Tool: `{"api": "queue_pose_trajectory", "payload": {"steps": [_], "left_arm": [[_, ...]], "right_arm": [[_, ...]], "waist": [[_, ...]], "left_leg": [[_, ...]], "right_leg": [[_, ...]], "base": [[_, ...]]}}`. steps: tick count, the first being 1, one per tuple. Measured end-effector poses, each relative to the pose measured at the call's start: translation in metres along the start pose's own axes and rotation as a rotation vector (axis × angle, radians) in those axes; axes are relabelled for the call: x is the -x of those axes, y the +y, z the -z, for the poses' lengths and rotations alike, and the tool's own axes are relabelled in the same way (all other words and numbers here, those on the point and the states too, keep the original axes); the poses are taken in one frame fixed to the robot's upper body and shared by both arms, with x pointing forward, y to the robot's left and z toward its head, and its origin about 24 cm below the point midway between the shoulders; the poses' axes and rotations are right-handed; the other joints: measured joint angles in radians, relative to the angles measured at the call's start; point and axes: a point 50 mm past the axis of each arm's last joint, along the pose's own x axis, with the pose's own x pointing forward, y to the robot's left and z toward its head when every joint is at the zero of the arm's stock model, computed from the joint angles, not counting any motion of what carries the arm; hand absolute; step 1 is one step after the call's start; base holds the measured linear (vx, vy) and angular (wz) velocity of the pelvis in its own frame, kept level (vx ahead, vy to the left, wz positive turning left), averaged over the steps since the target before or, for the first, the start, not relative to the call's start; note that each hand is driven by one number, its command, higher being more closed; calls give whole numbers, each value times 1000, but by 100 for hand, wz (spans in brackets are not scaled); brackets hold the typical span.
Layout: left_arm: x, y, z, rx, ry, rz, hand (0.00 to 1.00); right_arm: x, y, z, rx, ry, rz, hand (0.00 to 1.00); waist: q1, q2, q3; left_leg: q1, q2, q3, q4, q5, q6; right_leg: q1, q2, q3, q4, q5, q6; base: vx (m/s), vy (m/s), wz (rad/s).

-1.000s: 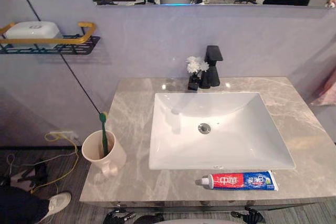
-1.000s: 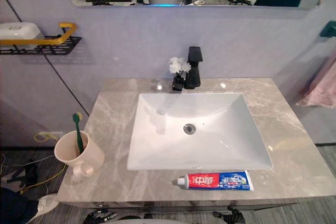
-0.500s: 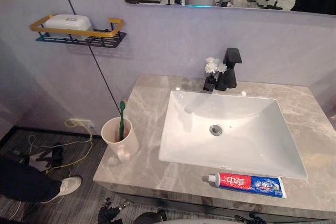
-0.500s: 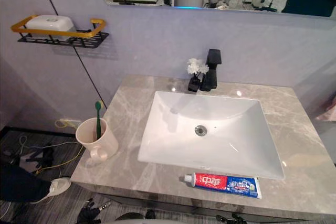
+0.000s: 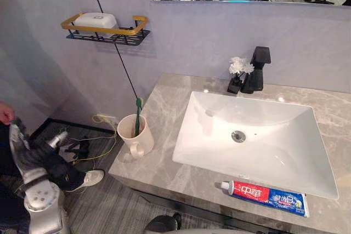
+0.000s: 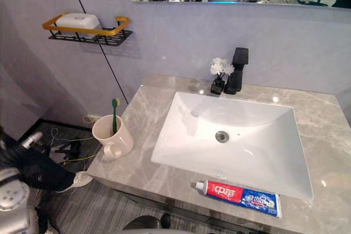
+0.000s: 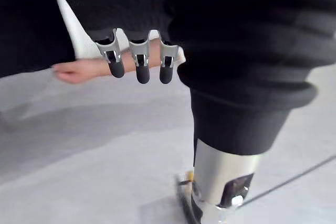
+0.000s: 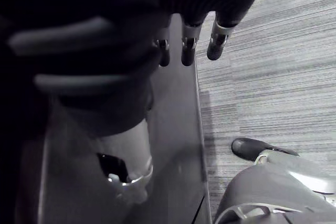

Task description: Organize washtable

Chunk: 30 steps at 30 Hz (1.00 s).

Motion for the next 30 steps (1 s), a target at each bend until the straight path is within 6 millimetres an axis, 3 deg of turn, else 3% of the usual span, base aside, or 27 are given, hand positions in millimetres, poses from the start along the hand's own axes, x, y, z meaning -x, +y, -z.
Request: {"api": "queue_pose_trajectory", "payload": {"steps": [3, 12, 16, 18, 21, 30], "left_arm": [[-2, -16, -42, 7, -213, 45, 0], [20, -66, -109, 234, -511, 260, 0], [35, -91, -123, 354, -544, 419, 0], [48, -113, -131, 434, -555, 561, 0], [67, -143, -130, 486, -519, 744, 0], [120, -211, -120, 487, -398, 1146, 0]], "right_arm": [[2, -3, 1, -7, -12, 3, 0], [3, 3, 0, -33, -30, -41, 0], [2, 9, -3, -20, -40, -68, 0], [2, 13, -5, -9, -45, -82, 0], [0, 17, -9, -10, -50, -90, 0], [-1, 22, -11, -13, -44, -99, 0]], "waist": [[-2, 9, -17], [-31, -5, -63], [-33, -18, -69], [-40, -28, -74], [-57, -31, -75], [-57, -51, -72]], "left_leg": [[-3, 1, -1, 0, -1, 2], [-5, 19, 26, -2, -7, 9], [1, 34, 43, -24, -1, -1], [4, 37, 52, -42, 9, -14], [17, 43, 68, -56, 11, -14], [20, 54, 97, -71, 11, -14]], "right_leg": [[-1, 1, 1, 1, -4, -6], [-23, 25, 88, -10, -3, -9], [-41, 35, 116, -15, 8, -22], [-52, 39, 128, -17, 13, -23], [-52, 47, 144, -21, 18, -21], [-68, 58, 183, -37, 25, -26]], "base": [[-32, -3, 2], [-42, -3, -10], [8, -18, -17], [19, -26, -14], [32, -33, -16], [49, -9, -13]]}}
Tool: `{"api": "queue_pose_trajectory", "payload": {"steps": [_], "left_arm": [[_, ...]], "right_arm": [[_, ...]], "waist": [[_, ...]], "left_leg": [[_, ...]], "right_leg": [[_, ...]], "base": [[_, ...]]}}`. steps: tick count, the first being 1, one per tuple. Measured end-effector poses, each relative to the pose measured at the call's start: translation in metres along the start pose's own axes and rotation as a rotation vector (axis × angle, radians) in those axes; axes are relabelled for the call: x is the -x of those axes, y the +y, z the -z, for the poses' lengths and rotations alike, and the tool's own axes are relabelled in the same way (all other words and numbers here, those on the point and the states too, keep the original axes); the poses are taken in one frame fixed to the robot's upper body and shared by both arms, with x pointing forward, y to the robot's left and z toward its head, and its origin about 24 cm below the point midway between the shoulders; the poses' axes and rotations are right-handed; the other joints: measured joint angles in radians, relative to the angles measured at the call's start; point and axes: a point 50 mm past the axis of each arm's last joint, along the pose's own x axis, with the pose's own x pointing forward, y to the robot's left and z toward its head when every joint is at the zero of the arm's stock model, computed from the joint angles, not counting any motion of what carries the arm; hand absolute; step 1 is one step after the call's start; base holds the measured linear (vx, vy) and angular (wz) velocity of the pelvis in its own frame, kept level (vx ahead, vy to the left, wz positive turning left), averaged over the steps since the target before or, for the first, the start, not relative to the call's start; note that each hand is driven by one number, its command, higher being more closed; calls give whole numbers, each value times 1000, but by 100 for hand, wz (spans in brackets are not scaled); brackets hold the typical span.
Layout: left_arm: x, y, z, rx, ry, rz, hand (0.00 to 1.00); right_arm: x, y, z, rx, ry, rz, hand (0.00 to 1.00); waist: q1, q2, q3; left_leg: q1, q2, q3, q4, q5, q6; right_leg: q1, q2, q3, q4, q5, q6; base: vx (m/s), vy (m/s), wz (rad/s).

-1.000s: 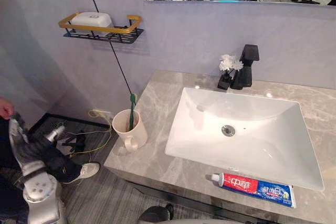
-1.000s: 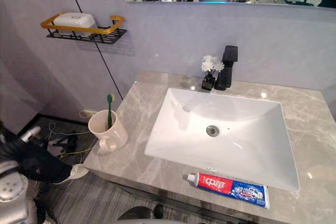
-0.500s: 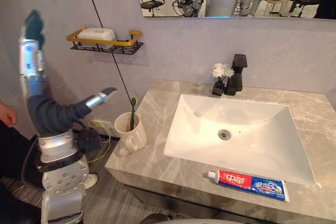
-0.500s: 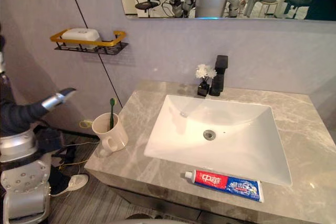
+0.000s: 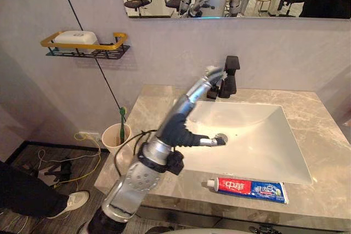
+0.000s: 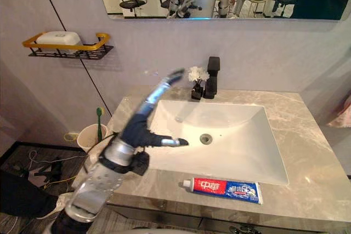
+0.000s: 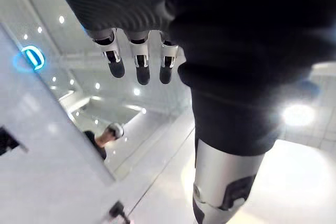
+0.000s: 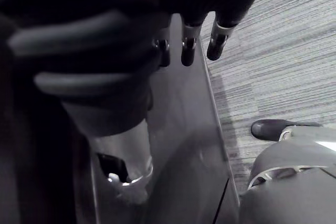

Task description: Organize washtable

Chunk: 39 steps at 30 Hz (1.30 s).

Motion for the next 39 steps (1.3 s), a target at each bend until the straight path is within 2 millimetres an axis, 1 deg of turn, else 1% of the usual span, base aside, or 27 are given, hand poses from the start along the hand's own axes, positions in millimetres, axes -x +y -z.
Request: {"api": "queue_pose_trajectory", "payload": {"steps": [1, 2, 4, 6, 12, 16, 19, 22, 26, 28, 30, 33, 39], "left_arm": [[-1, -5, 2, 1, 8, 21, 0], [-3, -16, 7, 8, 25, 69, 0], [-6, -24, 9, -9, 31, 119, 0], [-4, -33, 12, -9, 43, 169, 0], [-5, -48, 21, -48, 79, 234, 0], [-4, -50, 20, -56, 77, 246, 0], [-2, -53, 26, -72, 101, 261, 0], [6, -57, 34, -82, 148, 286, 0], [19, -65, 43, -84, 214, 313, 0], [22, -65, 46, -82, 231, 315, 0], [29, -66, 50, -84, 265, 319, 0], [32, -66, 52, -89, 277, 312, 0], [36, -66, 54, -93, 297, 302, 0]], "right_arm": [[0, 1, -1, -2, 0, -3, 0], [-1, 4, -3, -4, -3, -10, 0], [-2, 6, -5, -4, -9, -13, 0], [-3, 9, -10, -6, -20, -20, 0], [-5, 13, -16, -9, -36, -28, 0], [-5, 13, -18, -10, -39, -29, 0], [-5, 14, -19, -9, -43, -30, 0], [-6, 16, -23, -11, -54, -32, 0], [-7, 12, -27, 1, -63, -21, 0], [-7, 12, -27, 5, -64, -16, 0], [-7, 11, -26, 7, -60, -13, 0], [-7, 12, -27, 31, -64, -15, 0], [-8, 11, -31, 46, -74, -13, 0]], "waist": [[-1, -3, 2], [-4, -9, 6], [-8, -14, 9], [-25, -21, 13], [-25, -24, 15], [-25, -29, 20], [-25, -33, 26], [-26, -30, 58], [-27, -16, 71], [-28, -13, 78], [-36, -12, 92], [-49, -11, 100], [-50, -4, 106]], "left_leg": [[0, 0, 1, 0, 0, 0], [1, 1, 1, 0, 0, 0], [1, 1, 1, 0, 0, 0], [2, 2, 6, -2, 0, 0], [3, 6, 28, -7, 0, 0], [4, 7, 28, -7, 0, 0], [5, 7, 28, -14, 0, 0], [37, 8, 29, -32, 0, 0], [37, 7, 27, -36, 0, 0], [37, 6, 24, -37, 0, 0], [46, 3, 15, -37, 0, 0], [52, 0, 8, -39, -2, 1], [53, -1, 6, -39, -2, 1]], "right_leg": [[-1, 0, 4, 0, 0, 0], [-1, 1, 12, 0, 1, -1], [-1, 1, 16, 0, 3, -2], [-3, 1, 23, 0, 5, -1], [-15, 2, 46, 0, 15, 2], [-15, 2, 47, 0, 16, 2], [-15, 2, 48, 0, 16, 2], [3, 2, 50, -11, 16, 3], [2, 2, 49, -19, 17, 3], [6, 2, 45, -22, 17, 3], [25, 2, 37, -35, 18, 3], [35, 1, 35, -44, 19, 3], [37, 1, 36, -49, 25, 4]], "base": [[35, -2, -15], [34, -1, -15], [24, 3, -11], [-1, 13, -8], [-27, 17, -11], [0, 0, 0], [0, 0, 0], [-10, 0, -2], [23, -1, 1], [54, -5, 5], [63, -7, 9], [27, -2, 3], [3, 1, -1]]}}
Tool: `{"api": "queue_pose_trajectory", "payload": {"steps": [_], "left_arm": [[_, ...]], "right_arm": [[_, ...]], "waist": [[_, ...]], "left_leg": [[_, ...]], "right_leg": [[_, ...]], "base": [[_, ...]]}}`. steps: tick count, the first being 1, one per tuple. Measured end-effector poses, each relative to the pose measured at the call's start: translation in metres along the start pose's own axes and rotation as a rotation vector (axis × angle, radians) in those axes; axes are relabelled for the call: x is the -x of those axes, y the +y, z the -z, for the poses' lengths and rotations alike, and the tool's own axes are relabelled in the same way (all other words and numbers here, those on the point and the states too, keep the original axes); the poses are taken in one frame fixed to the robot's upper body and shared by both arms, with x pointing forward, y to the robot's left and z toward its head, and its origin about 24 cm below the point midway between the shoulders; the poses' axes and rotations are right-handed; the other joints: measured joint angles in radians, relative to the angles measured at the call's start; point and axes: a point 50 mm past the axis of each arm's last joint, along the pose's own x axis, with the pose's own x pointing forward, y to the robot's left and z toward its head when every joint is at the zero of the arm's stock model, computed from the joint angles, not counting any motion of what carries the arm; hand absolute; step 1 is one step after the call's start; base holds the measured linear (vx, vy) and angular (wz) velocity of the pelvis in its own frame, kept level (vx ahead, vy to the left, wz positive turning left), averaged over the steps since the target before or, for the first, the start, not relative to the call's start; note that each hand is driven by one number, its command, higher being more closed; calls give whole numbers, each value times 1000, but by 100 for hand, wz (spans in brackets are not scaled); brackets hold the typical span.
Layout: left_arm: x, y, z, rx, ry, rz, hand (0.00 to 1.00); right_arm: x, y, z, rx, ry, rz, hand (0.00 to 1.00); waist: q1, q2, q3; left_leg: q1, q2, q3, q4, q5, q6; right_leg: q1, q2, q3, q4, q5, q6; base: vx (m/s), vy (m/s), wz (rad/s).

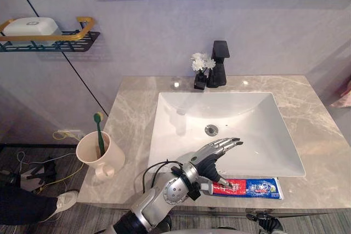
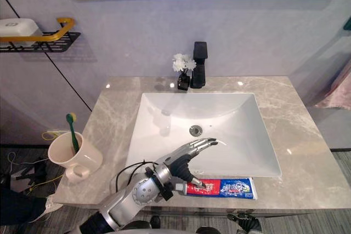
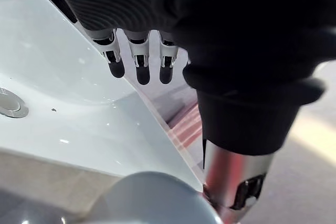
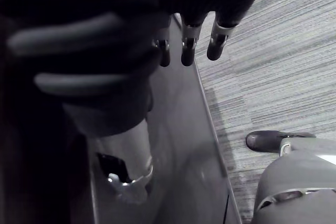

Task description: Organize washtable

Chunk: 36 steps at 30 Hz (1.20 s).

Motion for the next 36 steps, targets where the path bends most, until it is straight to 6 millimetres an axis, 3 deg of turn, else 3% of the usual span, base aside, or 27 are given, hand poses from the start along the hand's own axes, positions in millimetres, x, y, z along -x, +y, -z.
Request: {"api": "queue_pose_trajectory", "payload": {"steps": [14, 22, 36], "left_arm": [[6, 0, -4, 53, -5, -23, 0], [8, 17, -35, 130, -139, -108, 0], [26, 3, -32, 170, -72, -107, 0]], "right_arm": [[-1, -5, -1, 67, 1, 5, 0], [-2, -2, 0, 87, 14, -5, 0], [-1, -3, 5, 110, 25, -10, 0]], "waist": [[-1, 16, 15], [3, 16, 15], [33, 11, 5]], "left_leg": [[1, -2, -18, 2, 0, 0], [-4, -2, -19, 9, 0, 0], [-21, -1, -19, 22, 1, 0]], "right_leg": [[13, 1, -16, -8, 2, 0], [14, 2, -15, 1, 2, 1], [-4, 1, -13, 26, -4, 2]], "base": [[5, -1, 2], [2, 0, 1], [-7, 1, 0]]}}
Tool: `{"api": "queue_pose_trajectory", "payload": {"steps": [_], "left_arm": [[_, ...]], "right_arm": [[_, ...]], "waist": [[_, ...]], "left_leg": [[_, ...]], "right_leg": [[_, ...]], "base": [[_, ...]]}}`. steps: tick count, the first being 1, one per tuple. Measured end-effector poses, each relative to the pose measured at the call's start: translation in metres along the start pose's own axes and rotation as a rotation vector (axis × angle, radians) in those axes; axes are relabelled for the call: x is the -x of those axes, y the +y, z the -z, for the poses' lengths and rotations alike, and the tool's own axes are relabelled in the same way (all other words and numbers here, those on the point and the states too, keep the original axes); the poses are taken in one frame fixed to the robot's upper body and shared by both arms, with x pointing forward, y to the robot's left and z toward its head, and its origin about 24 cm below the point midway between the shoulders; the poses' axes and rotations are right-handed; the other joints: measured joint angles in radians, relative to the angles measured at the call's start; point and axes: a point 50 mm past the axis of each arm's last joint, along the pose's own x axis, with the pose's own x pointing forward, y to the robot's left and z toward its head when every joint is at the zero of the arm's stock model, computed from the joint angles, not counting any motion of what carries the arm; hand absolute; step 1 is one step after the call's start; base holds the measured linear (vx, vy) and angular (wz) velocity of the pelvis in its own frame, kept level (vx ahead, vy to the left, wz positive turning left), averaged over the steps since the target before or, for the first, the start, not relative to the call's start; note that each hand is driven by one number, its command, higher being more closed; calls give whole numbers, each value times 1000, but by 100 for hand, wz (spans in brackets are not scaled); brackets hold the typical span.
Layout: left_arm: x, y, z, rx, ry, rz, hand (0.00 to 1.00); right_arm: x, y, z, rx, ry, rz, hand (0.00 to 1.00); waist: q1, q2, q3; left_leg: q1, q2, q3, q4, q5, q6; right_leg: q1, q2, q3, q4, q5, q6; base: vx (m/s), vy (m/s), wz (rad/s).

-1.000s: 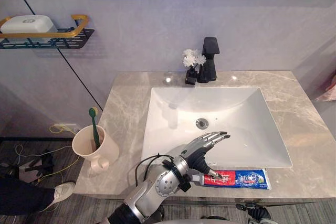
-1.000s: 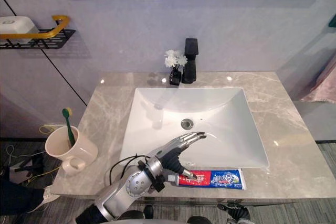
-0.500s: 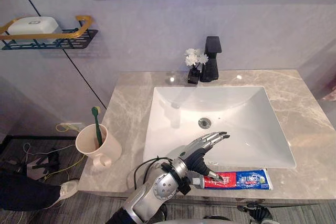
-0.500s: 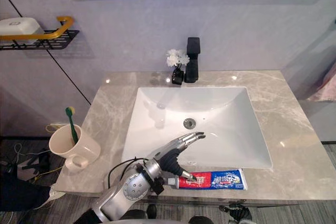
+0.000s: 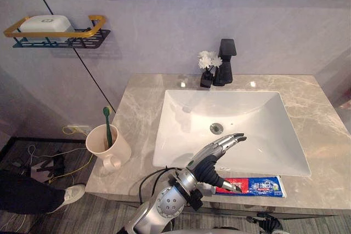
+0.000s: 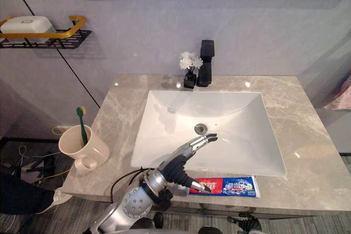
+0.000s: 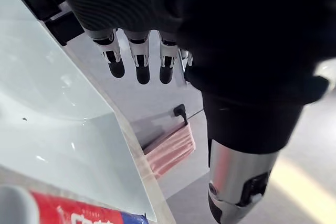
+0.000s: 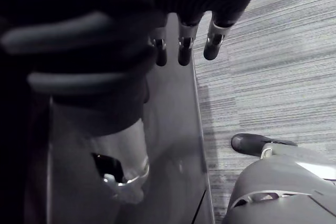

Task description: Organize washtable

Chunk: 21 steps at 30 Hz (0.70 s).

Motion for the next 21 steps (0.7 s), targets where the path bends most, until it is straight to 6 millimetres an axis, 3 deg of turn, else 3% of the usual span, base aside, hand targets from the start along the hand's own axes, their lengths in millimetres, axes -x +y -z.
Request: {"api": "queue_pose_trajectory", "payload": {"steps": [6, 14, 21], "left_arm": [[6, -6, 3, -55, 30, 12, 0], [11, -8, 4, -111, 44, -5, 0], [15, -8, 21, -153, 116, -8, 0]], "right_arm": [[2, -1, 5, 2, 11, 0, 0], [2, 2, 7, 26, 14, -9, 0], [3, 2, 7, 33, 8, -8, 0]], "waist": [[21, -2, -3], [21, -13, -16], [20, -9, -20]], "left_leg": [[-12, 0, -13, 0, 1, -2], [-9, 1, -13, -3, 3, -4], [3, 4, -12, -20, 17, -7]], "right_leg": [[-2, 1, -13, 9, -5, -2], [-5, 1, -13, 9, -5, -2], [-14, 1, -12, 6, -4, -4]], "base": [[-22, -3, 6], [-2, -1, 1], [0, 0, 0]]}}
